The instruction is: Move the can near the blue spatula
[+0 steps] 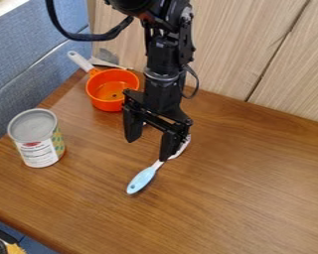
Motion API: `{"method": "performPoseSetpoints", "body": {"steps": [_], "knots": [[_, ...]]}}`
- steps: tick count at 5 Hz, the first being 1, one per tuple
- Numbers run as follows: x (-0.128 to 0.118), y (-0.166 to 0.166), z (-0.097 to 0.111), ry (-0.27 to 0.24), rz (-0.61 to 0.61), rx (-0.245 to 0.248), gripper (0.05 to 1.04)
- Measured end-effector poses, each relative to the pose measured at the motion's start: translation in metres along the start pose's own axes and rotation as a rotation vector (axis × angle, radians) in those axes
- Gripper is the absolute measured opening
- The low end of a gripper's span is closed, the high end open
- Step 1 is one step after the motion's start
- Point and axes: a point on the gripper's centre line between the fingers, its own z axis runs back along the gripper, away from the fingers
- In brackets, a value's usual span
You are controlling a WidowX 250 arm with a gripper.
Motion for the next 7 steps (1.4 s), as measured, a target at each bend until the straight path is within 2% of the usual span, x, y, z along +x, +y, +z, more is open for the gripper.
{"method": "performPoseSetpoints", "body": {"steps": [2, 4, 5, 7], "knots": [[-0.013, 0.010, -0.014, 0.054, 0.023, -0.018, 1.000], [-0.031, 0.044, 0.008, -0.025, 0.099, -0.003, 1.000], [-0.052, 0.073, 0.024, -0.082, 0.156, 0.004, 1.000], [-0.089, 0.135, 0.035, -0.111, 0.485, -0.033, 1.000]]}}
